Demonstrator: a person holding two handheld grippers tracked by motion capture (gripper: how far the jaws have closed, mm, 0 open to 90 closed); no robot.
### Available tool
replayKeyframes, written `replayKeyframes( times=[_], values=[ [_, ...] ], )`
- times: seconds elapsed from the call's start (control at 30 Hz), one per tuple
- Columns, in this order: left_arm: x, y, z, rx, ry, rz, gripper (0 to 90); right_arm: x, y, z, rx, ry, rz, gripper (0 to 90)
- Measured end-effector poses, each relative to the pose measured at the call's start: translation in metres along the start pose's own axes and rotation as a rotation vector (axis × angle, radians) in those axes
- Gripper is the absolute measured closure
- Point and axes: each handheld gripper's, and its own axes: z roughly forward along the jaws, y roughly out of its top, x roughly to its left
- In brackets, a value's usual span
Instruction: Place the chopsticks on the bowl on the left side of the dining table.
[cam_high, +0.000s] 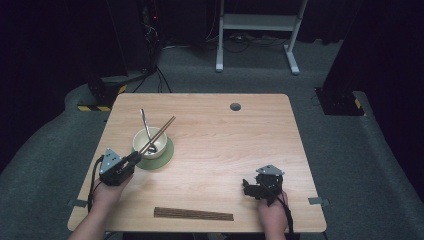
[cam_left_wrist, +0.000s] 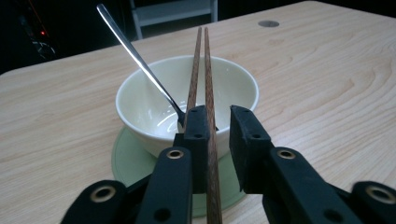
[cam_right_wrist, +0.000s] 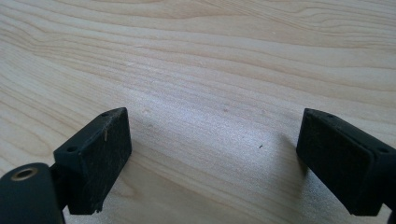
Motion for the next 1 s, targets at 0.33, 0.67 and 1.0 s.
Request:
replayKeyframes(
  times=[0.33, 0.67, 1.0],
  values=[
    [0.013, 0.0, -0.012, -0.008, 0.026, -0.052, 56.4, 0.0, 0.0, 0.0, 0.0, 0.0, -0.002, 9.8],
    [0.0, -0.007, 0.001, 0.082, 0.03, 0.016, 53.4, 0.0, 0.0, 0.0, 0.001, 0.004, -0.005, 9.7],
    [-0.004, -0.01, 0.007, 0.117, 0.049, 0.035, 61.6, 0.0, 0.0, 0.0, 0.001, 0.005, -0.006, 9.7]
  ],
)
